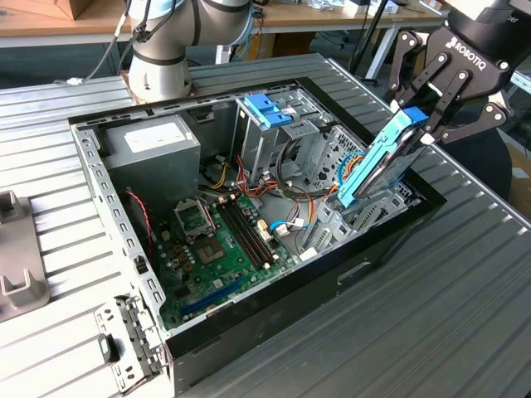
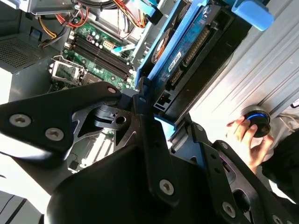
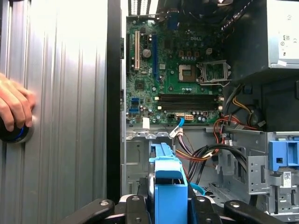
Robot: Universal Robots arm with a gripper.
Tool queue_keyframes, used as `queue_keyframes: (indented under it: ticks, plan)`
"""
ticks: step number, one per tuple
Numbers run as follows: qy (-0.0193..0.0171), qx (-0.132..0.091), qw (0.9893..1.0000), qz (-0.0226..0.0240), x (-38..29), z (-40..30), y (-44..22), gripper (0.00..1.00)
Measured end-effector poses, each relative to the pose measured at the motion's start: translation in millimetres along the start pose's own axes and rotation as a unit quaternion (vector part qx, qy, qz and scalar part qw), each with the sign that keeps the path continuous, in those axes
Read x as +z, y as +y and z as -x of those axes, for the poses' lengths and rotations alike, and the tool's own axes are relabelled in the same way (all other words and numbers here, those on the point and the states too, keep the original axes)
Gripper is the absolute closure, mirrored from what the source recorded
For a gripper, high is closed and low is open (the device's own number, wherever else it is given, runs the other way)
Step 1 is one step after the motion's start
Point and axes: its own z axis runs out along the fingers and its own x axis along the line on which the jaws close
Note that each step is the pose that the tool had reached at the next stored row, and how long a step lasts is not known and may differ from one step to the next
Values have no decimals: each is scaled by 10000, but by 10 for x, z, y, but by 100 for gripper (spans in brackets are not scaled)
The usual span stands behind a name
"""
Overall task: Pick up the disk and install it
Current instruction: 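Insert the disk into the insertion slot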
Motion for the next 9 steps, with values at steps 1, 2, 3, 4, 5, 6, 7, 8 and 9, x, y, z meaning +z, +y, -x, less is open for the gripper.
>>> queue_keyframes:
  ticks: [1,2,3,4,5,6,7,8,9]
  plan:
    - [0,0,10000,0,8,3,3,63]
    - [0,0,10000,0,15,5,6,63]
    - [0,0,10000,0,20,8,9,63]
    - [0,0,10000,0,26,12,12,63]
    - [-1,0,10000,0,34,19,16,63]
    - [-1,0,10000,0,40,26,19,63]
    - [0,0,10000,0,46,33,23,63]
    - [0,0,10000,0,52,40,25,63]
    - [0,0,10000,0,63,50,28,63]
